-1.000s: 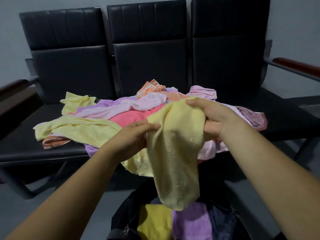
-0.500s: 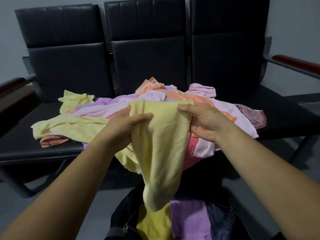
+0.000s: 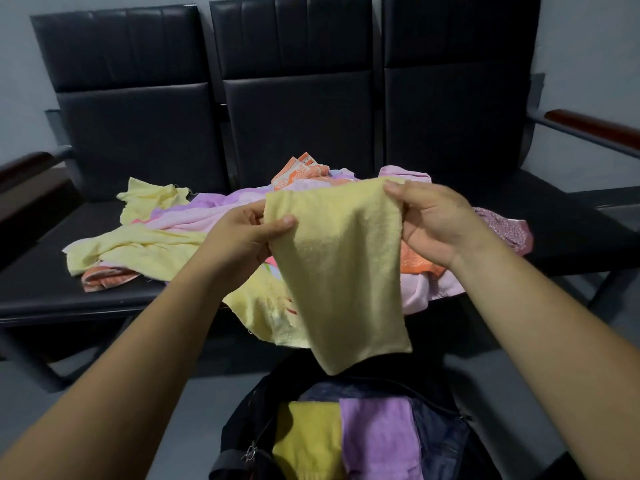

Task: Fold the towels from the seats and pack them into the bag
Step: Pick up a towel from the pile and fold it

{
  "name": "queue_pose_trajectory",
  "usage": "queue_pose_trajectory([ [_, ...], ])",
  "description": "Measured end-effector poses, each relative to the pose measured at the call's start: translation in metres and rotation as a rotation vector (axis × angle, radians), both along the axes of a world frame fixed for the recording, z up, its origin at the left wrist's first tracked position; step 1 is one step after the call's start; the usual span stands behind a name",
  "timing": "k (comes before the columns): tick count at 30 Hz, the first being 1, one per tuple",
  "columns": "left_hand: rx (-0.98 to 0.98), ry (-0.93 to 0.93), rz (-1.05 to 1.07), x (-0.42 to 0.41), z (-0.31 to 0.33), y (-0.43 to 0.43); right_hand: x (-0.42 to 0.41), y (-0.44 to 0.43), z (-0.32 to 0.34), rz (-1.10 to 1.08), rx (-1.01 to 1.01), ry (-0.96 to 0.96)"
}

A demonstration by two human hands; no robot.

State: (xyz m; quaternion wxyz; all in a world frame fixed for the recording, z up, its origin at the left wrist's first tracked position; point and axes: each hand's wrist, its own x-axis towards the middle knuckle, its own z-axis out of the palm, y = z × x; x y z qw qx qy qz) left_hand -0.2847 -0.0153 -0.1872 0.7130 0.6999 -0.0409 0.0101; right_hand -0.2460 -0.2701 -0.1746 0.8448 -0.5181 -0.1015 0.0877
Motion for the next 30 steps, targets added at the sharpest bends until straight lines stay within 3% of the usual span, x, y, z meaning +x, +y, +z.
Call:
queue_pose_trajectory([
  [3, 0.142, -0.013, 0.074, -0.0007, 0.0030, 0.0048, 0.0003, -0.0052, -0.0008, -0.069, -0.167, -0.036],
  [6, 0.080, 0.004, 0.126, -0.0004, 0.0029, 0.0022, 0.0029, -0.0062, -0.0054, -0.120, -0.288, -0.046],
  [8, 0.001, 0.009, 0.116, -0.0002, 0.0027, -0.0002, 0.0027, -0.0034, -0.0057, -0.132, -0.273, -0.027],
  [13, -0.053, -0.089, 0.041, -0.0005, 0.0052, 0.0007, 0.0019, -0.0005, 0.0017, -0.016, 0.024, 0.048],
  [16, 0.035, -0.155, 0.130, -0.0018, 0.0072, 0.0025, -0.0005, -0.0033, 0.0034, 0.018, -0.023, -0.019],
  [24, 0.175, -0.286, 0.287, -0.0009, 0.0081, 0.0024, 0.0035, -0.0047, -0.0025, -0.319, -0.264, -0.203],
  [27, 0.134, -0.293, 0.339, 0.0016, 0.0092, 0.0058, 0.0017, -0.0046, -0.0027, -0.290, -0.228, -0.187],
  [30, 0.051, -0.298, 0.260, -0.0021, 0.0112, 0.0040, -0.0026, -0.0011, -0.0003, -0.304, -0.253, -0.219],
])
